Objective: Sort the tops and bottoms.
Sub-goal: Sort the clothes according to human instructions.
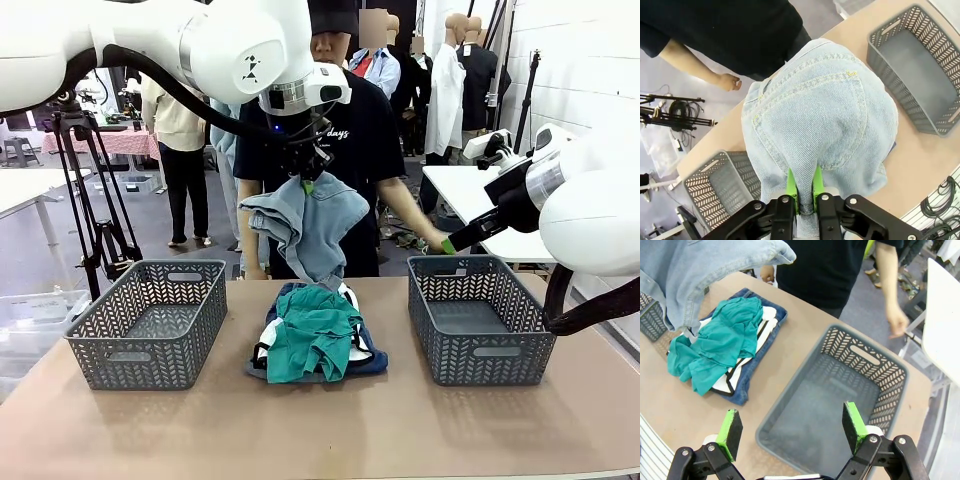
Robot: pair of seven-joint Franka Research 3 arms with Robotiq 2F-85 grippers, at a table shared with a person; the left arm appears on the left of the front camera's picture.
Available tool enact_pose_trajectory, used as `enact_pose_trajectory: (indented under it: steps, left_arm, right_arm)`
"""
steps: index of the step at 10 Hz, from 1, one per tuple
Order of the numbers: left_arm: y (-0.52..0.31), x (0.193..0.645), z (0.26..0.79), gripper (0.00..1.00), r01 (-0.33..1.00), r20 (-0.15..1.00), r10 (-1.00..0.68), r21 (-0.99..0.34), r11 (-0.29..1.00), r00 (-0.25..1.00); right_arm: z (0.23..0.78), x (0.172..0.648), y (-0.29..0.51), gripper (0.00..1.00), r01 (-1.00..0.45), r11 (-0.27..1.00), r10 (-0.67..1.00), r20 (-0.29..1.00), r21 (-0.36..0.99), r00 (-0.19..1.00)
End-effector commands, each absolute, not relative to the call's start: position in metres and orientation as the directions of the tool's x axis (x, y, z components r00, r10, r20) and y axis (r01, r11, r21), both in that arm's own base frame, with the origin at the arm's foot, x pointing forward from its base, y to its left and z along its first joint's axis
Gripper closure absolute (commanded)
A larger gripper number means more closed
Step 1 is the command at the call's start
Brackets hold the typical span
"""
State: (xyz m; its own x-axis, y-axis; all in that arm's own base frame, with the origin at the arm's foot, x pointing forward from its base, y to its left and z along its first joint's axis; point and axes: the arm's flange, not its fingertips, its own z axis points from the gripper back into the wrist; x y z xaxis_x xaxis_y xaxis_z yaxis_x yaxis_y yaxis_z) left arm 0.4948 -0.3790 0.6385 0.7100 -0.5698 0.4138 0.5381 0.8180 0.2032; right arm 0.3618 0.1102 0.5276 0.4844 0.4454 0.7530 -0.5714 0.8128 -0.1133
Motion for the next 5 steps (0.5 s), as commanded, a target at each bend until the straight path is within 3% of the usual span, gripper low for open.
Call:
enact_pose_trajectory:
  steps: [1,5]
  left_arm:
    - [-0.3767,0.4921,0.6455,1.0,0.534,0.426,-0.567,0.207,0.82,0.705]
    - [-0.3767,0.4921,0.6455,1.0,0.534,0.426,-0.567,0.207,0.82,0.705]
  right_arm:
    - [0.5262,0.3625,0.1101,0.0,-0.576,0.81,0.445,0.752,-0.108,0.485]
    - [0.5262,0.3625,0.1101,0.0,-0.576,0.81,0.445,0.752,-0.108,0.485]
